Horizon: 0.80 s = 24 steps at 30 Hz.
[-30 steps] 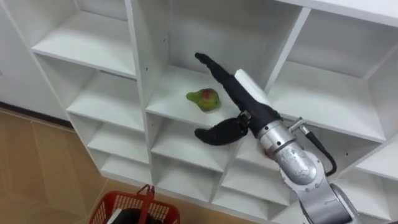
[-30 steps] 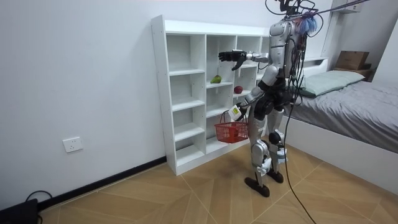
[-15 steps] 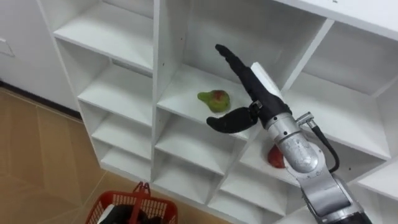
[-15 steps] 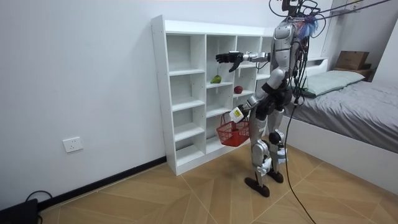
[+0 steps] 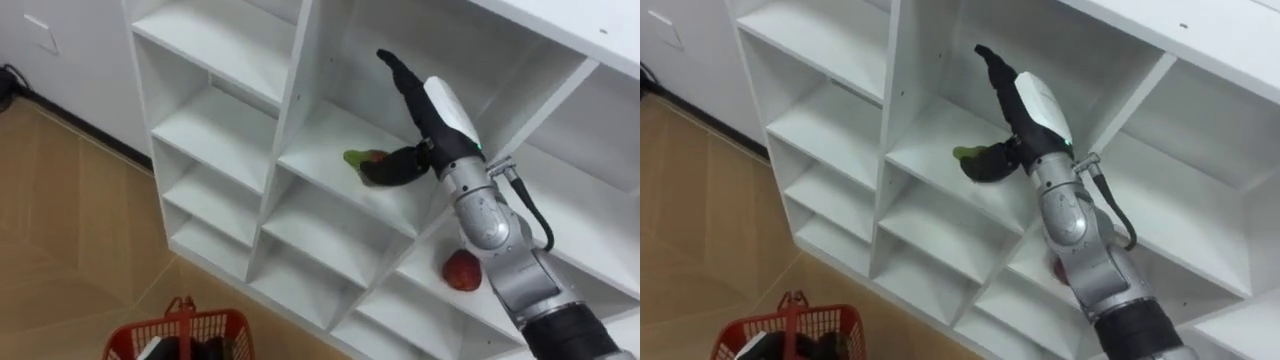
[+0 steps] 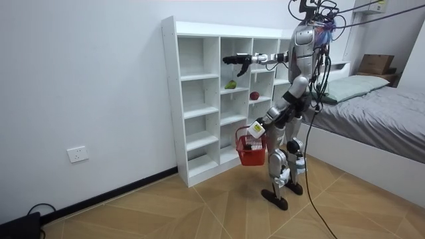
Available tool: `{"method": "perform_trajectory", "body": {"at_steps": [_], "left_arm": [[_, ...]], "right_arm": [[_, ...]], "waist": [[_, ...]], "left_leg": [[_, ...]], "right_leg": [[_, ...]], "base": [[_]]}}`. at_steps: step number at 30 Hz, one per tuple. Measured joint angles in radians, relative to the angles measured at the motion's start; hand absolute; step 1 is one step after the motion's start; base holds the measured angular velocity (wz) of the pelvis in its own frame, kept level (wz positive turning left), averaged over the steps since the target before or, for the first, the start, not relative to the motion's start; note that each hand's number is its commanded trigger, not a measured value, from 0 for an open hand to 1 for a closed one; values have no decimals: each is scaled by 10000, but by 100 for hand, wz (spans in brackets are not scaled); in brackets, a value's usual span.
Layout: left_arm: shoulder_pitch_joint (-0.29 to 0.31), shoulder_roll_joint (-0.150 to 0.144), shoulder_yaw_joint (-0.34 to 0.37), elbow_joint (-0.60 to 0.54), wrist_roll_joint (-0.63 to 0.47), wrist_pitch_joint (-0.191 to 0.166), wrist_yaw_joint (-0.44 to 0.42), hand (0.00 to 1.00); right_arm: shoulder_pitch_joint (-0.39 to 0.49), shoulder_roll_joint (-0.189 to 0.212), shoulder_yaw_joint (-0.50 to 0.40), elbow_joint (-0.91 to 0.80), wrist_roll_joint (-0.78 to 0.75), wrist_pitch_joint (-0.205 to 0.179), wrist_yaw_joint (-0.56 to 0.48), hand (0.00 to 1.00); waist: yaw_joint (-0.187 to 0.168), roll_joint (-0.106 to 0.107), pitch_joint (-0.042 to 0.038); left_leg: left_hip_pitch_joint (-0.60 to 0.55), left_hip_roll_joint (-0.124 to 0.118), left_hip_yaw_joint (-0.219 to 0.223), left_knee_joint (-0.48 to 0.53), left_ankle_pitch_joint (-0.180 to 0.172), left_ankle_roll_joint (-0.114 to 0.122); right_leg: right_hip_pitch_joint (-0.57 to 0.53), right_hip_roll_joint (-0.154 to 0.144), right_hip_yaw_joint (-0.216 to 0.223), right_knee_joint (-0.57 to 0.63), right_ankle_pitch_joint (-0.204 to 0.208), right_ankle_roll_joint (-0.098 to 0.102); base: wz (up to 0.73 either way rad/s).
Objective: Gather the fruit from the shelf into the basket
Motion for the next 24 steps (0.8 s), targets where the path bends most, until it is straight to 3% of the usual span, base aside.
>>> {"method": "perform_trajectory", "body": {"at_steps": [16, 20, 24], "left_arm": [[-416, 17, -190, -19, 240, 211, -2, 100], [-576, 24, -213, -20, 365, 311, -5, 100], [-649, 30, -201, -20, 367, 382, -4, 100]], "right_arm": [[-813, -59, 60, 2634, 35, 304, -9, 0], [-925, -231, 56, 2778, 82, 316, 13, 0], [-1653, -348, 48, 3834, 71, 330, 18, 0]], "waist": [[87, -72, -21], [71, -54, -7], [69, 5, 38]], "left_leg": [[-767, -85, -285, 253, 38, -29], [-1068, -85, -295, 363, 38, -28], [-1133, -88, -294, 357, 38, -28]], "right_leg": [[-564, -58, -366, 1, 0, 0], [-811, -74, -432, 8, 0, 0], [-855, -80, -399, 8, 0, 0]], "base": [[5], [0], [2]]}}
